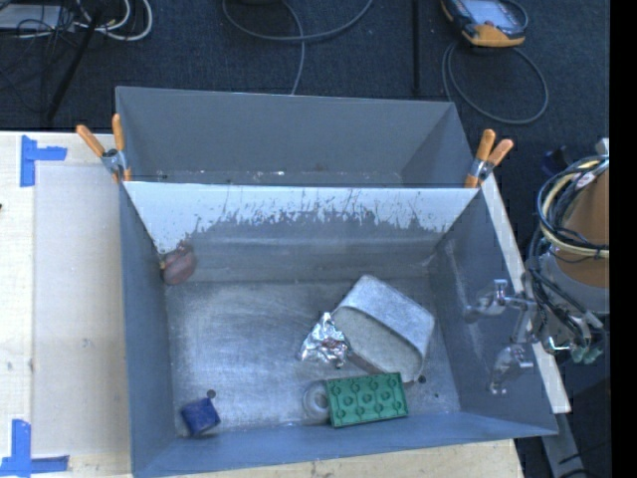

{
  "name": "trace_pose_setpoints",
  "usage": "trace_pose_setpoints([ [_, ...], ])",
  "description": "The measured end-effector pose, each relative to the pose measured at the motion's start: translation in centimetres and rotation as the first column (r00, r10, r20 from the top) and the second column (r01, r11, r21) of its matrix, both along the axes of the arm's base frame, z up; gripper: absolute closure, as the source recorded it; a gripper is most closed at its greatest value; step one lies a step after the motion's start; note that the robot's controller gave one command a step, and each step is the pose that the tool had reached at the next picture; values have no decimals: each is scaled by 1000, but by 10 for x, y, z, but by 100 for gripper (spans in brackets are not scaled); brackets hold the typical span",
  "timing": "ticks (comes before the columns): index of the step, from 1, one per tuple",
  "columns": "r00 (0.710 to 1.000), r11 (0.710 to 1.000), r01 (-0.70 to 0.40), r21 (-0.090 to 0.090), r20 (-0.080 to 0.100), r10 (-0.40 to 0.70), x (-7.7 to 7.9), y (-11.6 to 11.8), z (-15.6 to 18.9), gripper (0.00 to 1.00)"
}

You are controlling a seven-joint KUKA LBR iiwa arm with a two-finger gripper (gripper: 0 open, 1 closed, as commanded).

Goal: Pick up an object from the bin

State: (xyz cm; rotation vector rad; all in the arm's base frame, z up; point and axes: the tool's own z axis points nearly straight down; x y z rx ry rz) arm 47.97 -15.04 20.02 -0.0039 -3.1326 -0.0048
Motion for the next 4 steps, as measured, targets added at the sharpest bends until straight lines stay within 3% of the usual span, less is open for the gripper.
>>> trace_pose_setpoints([
  [1, 985, 985, 170, -2, 24, -170, -4, 118, -129, 0],
  [2, 998, 998, -65, -8, 27, 65, -2, 148, -127, 0],
  [4, 997, 998, -69, -5, 14, 70, 1, 147, -126, 0],
])
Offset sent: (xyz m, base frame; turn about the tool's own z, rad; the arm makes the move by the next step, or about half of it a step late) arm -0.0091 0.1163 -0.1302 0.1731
